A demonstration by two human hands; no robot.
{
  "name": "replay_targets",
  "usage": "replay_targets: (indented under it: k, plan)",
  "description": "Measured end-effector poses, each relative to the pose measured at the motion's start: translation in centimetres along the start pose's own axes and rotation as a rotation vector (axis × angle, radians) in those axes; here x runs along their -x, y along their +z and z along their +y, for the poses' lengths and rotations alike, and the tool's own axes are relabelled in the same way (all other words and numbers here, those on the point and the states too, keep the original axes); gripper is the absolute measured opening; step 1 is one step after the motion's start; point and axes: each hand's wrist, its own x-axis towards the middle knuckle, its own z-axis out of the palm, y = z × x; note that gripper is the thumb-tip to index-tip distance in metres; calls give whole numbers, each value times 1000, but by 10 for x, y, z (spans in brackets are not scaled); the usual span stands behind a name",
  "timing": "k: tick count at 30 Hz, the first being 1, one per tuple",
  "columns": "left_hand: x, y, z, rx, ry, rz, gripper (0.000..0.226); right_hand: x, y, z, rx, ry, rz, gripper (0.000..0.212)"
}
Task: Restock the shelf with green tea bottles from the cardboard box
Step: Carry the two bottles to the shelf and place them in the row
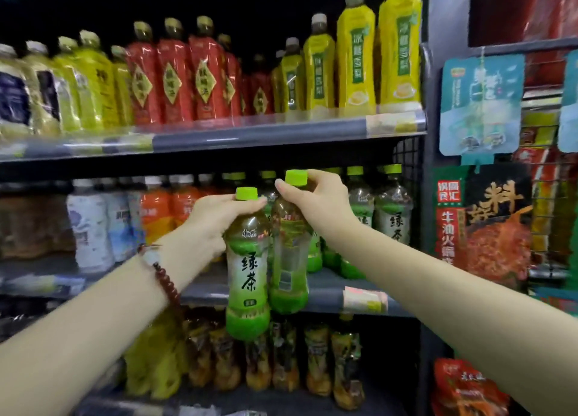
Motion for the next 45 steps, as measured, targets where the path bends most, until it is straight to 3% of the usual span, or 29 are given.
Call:
replay_targets:
  k: [11, 18, 22, 25, 26, 29, 32, 38, 41, 45]
  plan:
    - [-38, -30, 24, 34, 289, 119, 18, -31, 53, -15, 101, -77, 96, 28]
    - [-71, -38, 8, 99, 252, 60, 19, -45, 71, 0, 153, 16, 127, 28]
    - [-83, -45, 1, 169, 214, -14, 14, -54, 81, 9, 179, 40, 138, 41]
    - [-88, -51, -9, 93, 304, -37, 10, -54, 90, 15, 196, 70, 184, 64]
    - [-89, -53, -15, 20, 357, -29, 13, -53, 92, 17, 189, 81, 194, 68]
    - [-92, -59, -38, -228, 516, -52, 55, -48, 94, 20, 196, 75, 226, 63]
    - [-92, -64, -54, -281, 580, -130, 87, -39, 99, 24, 245, 38, 218, 50]
    - [-87, -76, -64, -292, 627, -297, 115, -11, 98, 39, 173, 105, 141, 70]
    - [-88, -86, -80, -369, 567, -301, 109, 10, 100, 56, 233, 223, 77, 71]
    - [-88, -96, -97, -489, 436, -259, 65, 21, 99, 75, 221, 266, 72, 71]
